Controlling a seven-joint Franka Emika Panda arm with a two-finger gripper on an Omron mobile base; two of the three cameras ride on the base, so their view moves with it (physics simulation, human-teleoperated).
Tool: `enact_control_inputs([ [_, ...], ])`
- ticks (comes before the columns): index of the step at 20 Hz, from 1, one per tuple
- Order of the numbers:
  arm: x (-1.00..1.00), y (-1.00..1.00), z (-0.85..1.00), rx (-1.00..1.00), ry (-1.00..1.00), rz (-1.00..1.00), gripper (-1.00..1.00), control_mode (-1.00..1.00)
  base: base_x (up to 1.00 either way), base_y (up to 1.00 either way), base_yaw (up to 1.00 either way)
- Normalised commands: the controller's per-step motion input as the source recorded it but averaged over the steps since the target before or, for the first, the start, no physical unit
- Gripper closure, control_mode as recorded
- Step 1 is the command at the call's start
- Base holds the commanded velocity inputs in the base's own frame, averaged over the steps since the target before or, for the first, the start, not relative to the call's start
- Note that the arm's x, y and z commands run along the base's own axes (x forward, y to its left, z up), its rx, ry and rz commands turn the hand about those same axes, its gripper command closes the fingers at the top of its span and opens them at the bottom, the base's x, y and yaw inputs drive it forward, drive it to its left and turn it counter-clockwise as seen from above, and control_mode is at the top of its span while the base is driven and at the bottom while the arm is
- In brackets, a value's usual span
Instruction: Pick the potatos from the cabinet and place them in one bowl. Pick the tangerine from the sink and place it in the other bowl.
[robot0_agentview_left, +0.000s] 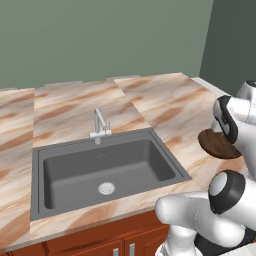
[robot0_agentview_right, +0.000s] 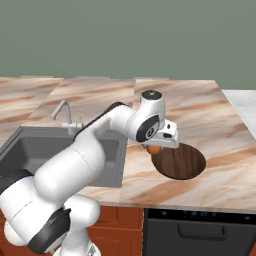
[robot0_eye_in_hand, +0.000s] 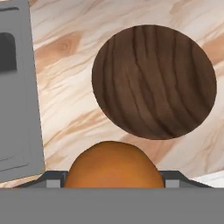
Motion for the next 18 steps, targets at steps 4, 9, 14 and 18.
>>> enact_control_inputs([
  [4, 0.68, -0.18, -0.54, 0.00, 0.00, 0.00, 1.00, -1.00, 0.00, 0.00, 0.00],
  [9, 0.73, -0.33, -0.27, 0.00, 0.02, 0.00, 1.00, -1.00, 0.00, 0.00, 0.00],
  [14, 0.35, -0.56, 0.04, 0.04, 0.21, 0.00, 1.00, -1.00, 0.00, 0.00, 0.00],
  [18, 0.25, -0.43, 0.01, 0.07, 0.20, 0.00, 1.00, -1.00, 0.00, 0.00, 0.00],
])
